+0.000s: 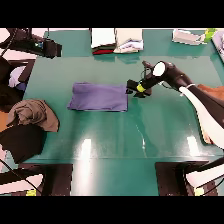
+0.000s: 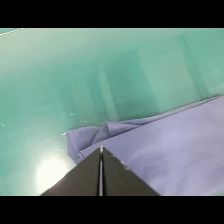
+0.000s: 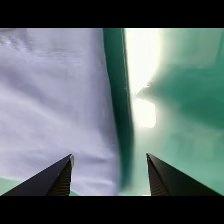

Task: Fold the shirts.

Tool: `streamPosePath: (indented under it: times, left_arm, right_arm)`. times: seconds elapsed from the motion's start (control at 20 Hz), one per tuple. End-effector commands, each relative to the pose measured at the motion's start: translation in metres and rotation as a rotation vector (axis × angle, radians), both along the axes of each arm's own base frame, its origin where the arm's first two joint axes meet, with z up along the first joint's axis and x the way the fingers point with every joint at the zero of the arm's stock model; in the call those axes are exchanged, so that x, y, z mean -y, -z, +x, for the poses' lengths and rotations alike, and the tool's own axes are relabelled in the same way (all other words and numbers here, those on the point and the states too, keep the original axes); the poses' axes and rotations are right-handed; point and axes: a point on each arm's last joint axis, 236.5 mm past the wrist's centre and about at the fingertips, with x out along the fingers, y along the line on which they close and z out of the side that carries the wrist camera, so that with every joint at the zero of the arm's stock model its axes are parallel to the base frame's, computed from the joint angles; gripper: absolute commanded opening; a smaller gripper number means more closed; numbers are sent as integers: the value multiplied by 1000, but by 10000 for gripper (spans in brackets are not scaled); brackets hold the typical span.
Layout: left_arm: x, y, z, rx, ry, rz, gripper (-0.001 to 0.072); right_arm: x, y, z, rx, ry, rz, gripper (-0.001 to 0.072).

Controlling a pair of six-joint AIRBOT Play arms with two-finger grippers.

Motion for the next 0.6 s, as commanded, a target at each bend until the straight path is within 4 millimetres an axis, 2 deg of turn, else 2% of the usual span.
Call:
streamPosePath:
  times: [0.0,0.1,0.3,0.35,0.4,0.5,0.55]
  left_arm:
    - [0,2,-2,-9,8,8,26]
    - [0,6,-6,-30,12,13,26]
    - [0,10,-10,-54,16,18,26]
    - [0,10,-10,-54,16,18,26]
    - [0,10,-10,-54,16,17,26]
    - [6,8,-12,-58,28,-9,25]
    - [11,8,-13,-59,39,-15,25]
  right_arm:
    - [-29,23,-4,-75,-24,9,533]
    - [-39,33,-7,-111,-61,-9,533]
    - [-42,43,-9,-149,-80,-22,531]
    - [-44,42,-6,-136,-76,-18,486]
    - [-45,42,-2,-118,-71,-13,362]
    - [-47,40,5,-74,-91,-8,14]
    - [-45,35,8,-56,-94,-6,18]
